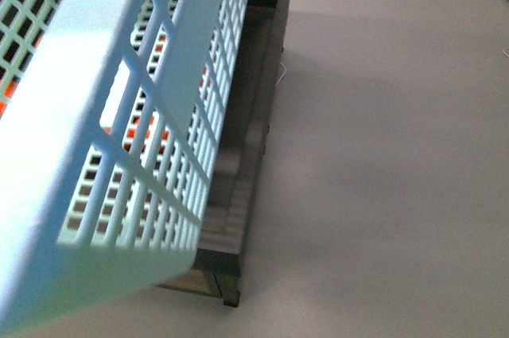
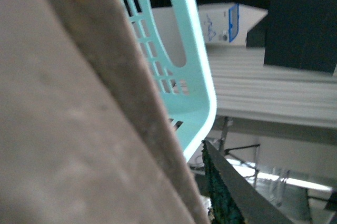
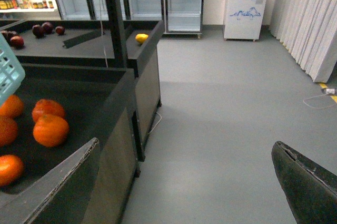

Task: Pick lemon and mango into basket

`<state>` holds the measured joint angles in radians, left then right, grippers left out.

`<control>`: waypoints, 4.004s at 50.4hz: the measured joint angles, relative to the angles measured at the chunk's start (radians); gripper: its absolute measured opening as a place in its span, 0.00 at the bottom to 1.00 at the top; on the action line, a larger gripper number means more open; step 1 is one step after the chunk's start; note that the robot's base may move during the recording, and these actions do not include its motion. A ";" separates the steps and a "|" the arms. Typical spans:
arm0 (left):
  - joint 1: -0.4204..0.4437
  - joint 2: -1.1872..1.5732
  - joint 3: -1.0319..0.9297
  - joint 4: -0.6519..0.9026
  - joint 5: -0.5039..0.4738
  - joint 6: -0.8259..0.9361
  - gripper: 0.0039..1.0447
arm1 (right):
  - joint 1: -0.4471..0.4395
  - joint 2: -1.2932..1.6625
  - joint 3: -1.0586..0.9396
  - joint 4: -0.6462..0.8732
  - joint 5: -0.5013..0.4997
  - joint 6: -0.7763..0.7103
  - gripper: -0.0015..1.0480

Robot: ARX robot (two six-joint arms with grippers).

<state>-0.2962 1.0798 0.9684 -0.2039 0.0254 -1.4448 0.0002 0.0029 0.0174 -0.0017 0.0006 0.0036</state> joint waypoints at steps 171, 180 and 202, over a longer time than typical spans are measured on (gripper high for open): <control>-0.042 0.233 0.211 -0.114 -0.095 0.454 0.05 | -0.001 0.001 -0.001 0.000 -0.004 -0.001 0.92; -0.100 0.424 0.318 -0.024 0.040 0.360 0.05 | -0.001 0.001 -0.001 0.000 -0.003 -0.001 0.92; -0.309 0.552 0.508 -0.081 0.115 0.272 0.04 | -0.001 0.001 -0.001 0.000 -0.003 -0.001 0.92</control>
<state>-0.6048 1.6318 1.4761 -0.2848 0.1406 -1.1732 -0.0010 0.0036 0.0166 -0.0013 -0.0029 0.0029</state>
